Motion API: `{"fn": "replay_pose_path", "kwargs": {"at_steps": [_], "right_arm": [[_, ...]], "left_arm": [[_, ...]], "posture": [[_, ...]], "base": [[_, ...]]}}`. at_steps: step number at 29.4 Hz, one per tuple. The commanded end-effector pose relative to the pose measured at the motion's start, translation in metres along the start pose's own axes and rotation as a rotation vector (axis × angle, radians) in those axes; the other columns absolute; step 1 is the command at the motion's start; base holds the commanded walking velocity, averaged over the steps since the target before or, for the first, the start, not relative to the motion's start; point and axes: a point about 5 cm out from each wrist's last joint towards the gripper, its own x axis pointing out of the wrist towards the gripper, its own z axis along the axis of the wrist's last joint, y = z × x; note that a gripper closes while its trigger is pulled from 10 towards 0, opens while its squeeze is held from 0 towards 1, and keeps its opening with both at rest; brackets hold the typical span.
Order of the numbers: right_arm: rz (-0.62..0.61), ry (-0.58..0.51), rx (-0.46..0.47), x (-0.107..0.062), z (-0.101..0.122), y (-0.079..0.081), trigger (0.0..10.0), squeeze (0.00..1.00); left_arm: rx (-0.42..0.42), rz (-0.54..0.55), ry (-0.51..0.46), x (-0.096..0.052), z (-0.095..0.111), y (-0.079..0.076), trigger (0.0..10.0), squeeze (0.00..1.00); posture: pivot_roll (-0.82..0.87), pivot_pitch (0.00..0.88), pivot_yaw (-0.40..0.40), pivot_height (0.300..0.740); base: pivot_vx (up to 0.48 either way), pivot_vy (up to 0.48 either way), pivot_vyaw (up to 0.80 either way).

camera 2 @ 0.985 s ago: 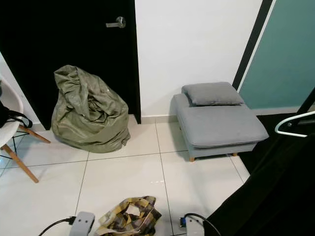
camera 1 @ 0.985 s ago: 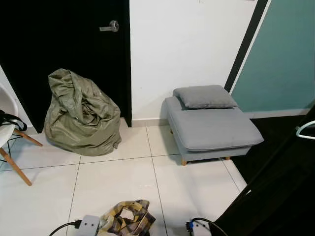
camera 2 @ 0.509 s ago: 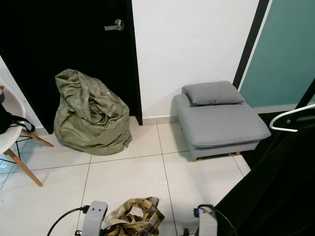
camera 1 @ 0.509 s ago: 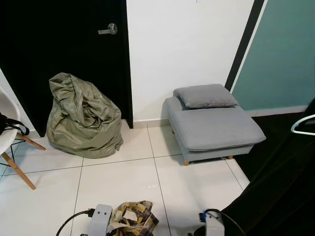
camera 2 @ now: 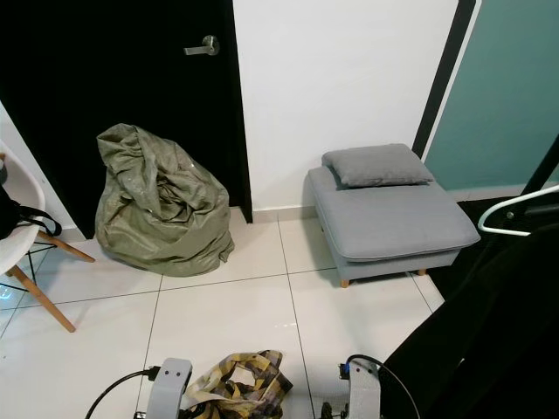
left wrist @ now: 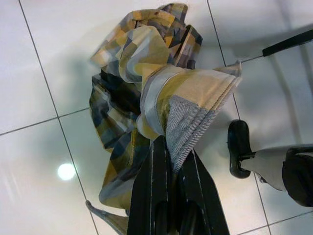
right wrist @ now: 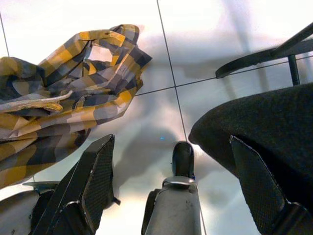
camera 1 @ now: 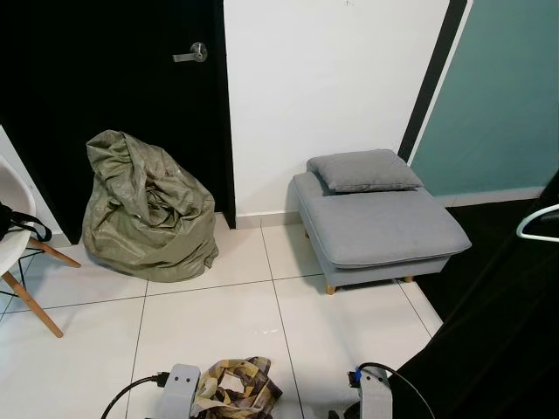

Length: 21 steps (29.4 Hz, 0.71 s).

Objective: Hang hanger

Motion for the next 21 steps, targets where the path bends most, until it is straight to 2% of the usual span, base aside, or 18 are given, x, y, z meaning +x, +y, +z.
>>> {"fn": "replay_pose_path", "kwargs": {"at_steps": [1,4,12,21], "right_arm": [[-0.003,0.041,-0.002,-0.001,-0.009,0.000,10.0,0.00],[0.004,0.035,-0.007,0.000,-0.005,-0.001,10.0,0.00],[0.015,0.042,0.047,0.001,0.001,0.000,10.0,0.00],[0.020,0.068,0.010,0.001,0.002,-0.001,10.0,0.00]], "left_arm": [[0.002,0.000,0.026,0.000,-0.005,-0.001,10.0,0.00],[0.002,0.006,0.022,0.000,-0.002,-0.001,10.0,0.00],[-0.006,-0.009,0.039,0.002,0.002,-0.003,10.0,0.00],[-0.009,-0.043,0.051,0.003,0.002,-0.009,10.0,0.00]], "posture": [[0.03,0.146,0.011,0.740],[0.03,0.141,0.000,0.740],[0.03,0.115,0.007,0.740],[0.04,0.099,0.006,0.740]], "base": [[0.000,0.000,0.00],[0.000,0.000,0.00],[0.000,0.000,0.00],[0.000,0.000,0.00]]}}
